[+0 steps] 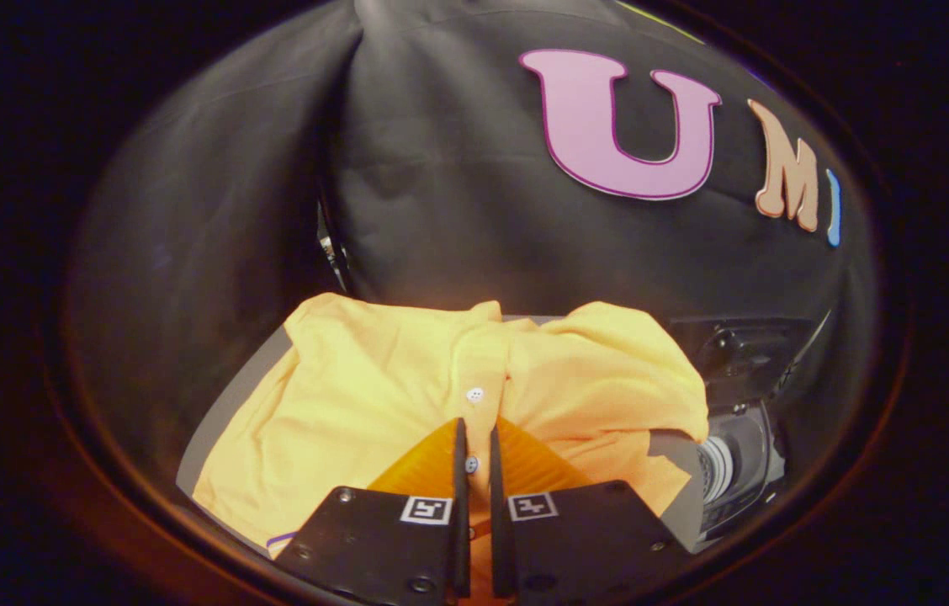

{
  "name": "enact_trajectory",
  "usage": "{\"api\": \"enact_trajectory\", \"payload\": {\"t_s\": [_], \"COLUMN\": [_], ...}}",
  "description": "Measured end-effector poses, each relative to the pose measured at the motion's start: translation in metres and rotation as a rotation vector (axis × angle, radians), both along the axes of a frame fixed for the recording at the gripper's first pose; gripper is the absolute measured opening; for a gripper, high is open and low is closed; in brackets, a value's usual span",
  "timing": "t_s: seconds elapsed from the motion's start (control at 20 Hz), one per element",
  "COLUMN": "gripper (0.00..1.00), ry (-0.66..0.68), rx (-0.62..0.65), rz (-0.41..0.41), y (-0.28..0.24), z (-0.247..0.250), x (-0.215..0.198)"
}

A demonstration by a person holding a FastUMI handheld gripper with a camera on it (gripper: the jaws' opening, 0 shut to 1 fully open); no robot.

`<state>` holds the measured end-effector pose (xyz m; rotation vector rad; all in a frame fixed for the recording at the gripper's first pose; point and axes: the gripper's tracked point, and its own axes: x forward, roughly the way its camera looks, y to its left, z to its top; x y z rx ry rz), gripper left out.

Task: Put the clothes into the washing machine and then close the washing machine lid.

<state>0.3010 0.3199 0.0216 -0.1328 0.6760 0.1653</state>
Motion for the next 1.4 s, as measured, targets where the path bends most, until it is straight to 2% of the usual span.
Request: {"api": "enact_trajectory", "payload": {"t_s": [0.2,0.4,0.6,0.95,1.2,1.4], "gripper": [0.04,0.00,0.00,0.00,0.00,0.00], "ry": [-0.037,-0.068,-0.193,-0.368,-0.487,-0.583], "rx": [0.015,0.127,0.224,0.261,0.286,0.251], "rz": [0.136,0.166,0.186,0.130,0.039,-0.024], "y": [-0.008,-0.026,-0.041,-0.111,-0.176,-0.232], "z": [0.007,0.020,0.068,0.160,0.200,0.216], "x": [-0.024,-0.042,-0.053,-0.062,-0.049,-0.039]}}
